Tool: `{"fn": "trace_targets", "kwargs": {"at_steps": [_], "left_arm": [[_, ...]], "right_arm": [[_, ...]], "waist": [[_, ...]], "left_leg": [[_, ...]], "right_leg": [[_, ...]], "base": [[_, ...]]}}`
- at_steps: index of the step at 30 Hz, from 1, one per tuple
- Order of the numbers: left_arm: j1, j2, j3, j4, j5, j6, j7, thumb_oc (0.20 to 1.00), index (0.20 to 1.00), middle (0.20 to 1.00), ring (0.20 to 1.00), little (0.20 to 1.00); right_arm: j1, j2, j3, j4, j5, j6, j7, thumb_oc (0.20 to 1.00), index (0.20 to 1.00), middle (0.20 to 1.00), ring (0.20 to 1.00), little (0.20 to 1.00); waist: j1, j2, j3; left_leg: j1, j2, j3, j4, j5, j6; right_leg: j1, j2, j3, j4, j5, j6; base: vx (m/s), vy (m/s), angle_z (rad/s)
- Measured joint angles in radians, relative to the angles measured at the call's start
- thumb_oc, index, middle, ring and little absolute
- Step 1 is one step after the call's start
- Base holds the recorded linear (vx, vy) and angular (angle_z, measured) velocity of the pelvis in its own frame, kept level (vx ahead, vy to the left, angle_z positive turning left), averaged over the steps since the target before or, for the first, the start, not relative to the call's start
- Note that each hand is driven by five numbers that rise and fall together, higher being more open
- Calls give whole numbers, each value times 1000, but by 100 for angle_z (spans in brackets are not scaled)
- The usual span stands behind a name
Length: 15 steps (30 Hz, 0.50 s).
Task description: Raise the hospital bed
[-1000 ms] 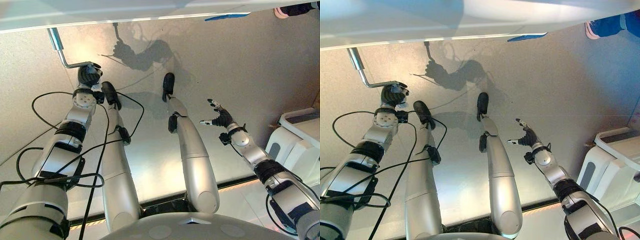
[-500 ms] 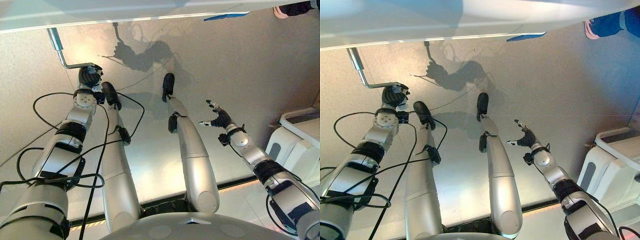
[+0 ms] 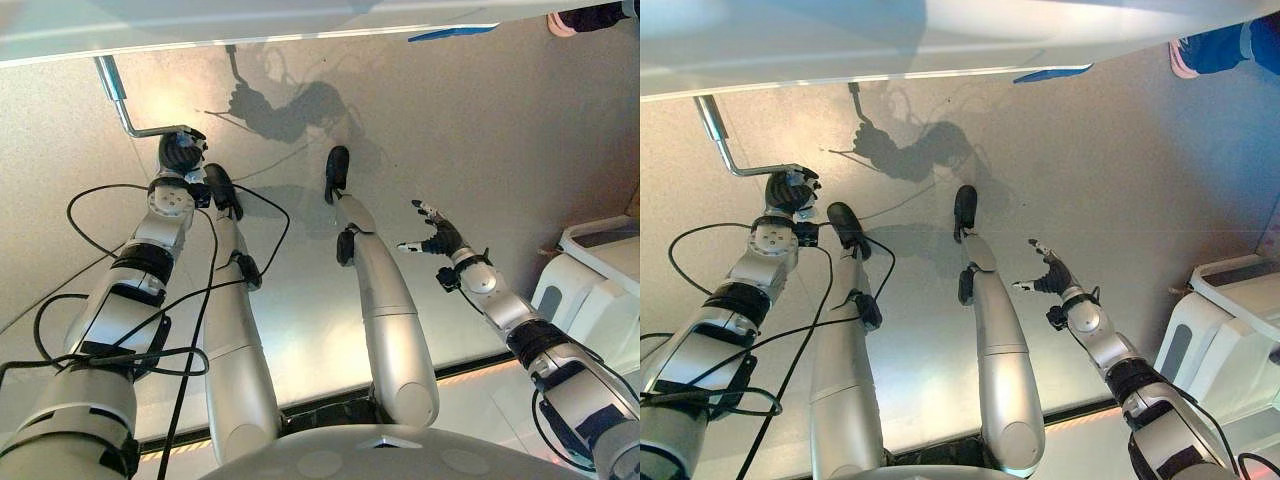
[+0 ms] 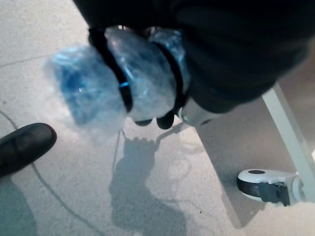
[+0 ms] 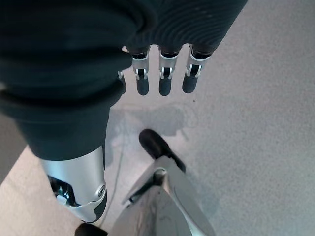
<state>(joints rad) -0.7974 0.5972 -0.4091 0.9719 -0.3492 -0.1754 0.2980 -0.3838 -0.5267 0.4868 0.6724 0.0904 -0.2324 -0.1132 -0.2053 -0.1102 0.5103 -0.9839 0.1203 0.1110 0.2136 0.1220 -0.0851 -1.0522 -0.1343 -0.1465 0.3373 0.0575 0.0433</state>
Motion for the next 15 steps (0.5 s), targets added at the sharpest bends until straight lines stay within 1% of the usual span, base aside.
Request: {"fn": "trace_targets", "kwargs": {"at_steps": [6, 8, 9, 10, 13, 14, 15], "left_arm": [[3, -21, -5, -42, 0, 21, 0, 200, 200, 200, 200, 200], [24, -22, -8, -96, -11, 37, 1, 200, 200, 200, 200, 200], [53, -23, -10, -150, -30, 33, 1, 200, 200, 200, 200, 200], [54, -23, -9, -151, -30, 32, 1, 200, 200, 200, 200, 200], [92, -20, -23, -227, -76, 39, -2, 200, 200, 200, 200, 200], [123, -4, -25, -285, -106, 39, -11, 200, 200, 200, 200, 200], [141, -7, -32, -318, -119, 39, -13, 200, 200, 200, 200, 200]], "right_arm": [[0, 0, 5, -1, 0, 0, 2, 1000, 1000, 1000, 1000, 1000], [1, 0, 7, -1, -1, 0, 2, 1000, 1000, 1000, 1000, 1000], [3, 0, 15, -3, -1, 0, 2, 1000, 1000, 1000, 1000, 1000], [3, 0, 17, -2, -1, 1, 2, 1000, 1000, 1000, 1000, 1000], [7, 1, 22, -3, -2, 1, 4, 1000, 1000, 1000, 1000, 1000], [11, 1, 21, -4, -3, 1, 5, 1000, 1000, 1000, 1000, 1000], [17, 0, 21, -12, -4, 1, 7, 1000, 1000, 1000, 1000, 1000]], "waist": [[-1, -1, 0], [-1, -2, 1], [0, -2, 1], [2, -2, 1], [-1, -3, 2], [-1, -3, 1], [0, -3, 2]], "left_leg": [[21, -4, 17, -14, 5, 1], [33, -4, 25, -20, 6, 2], [42, -7, 30, -28, 8, 3], [46, -10, 30, -32, 10, 3], [66, -12, 32, -40, 13, 3], [83, -16, 37, -51, 17, 5], [91, -18, 40, -56, 18, 5]], "right_leg": [[0, -3, 17, 9, -1, -1], [2, -3, 26, 11, -1, -1], [3, -6, 31, 14, -1, -1], [4, -6, 32, 15, -1, -2], [19, -8, 33, 15, -1, -1], [29, -10, 38, 15, -1, -1], [33, -11, 41, 15, -1, -1]], "base": [[2, -32, -2], [2, -46, -5], [-1, -30, -3], [-1, -43, -2], [0, 0, 0], [0, 0, 0], [0, 0, 0]]}}
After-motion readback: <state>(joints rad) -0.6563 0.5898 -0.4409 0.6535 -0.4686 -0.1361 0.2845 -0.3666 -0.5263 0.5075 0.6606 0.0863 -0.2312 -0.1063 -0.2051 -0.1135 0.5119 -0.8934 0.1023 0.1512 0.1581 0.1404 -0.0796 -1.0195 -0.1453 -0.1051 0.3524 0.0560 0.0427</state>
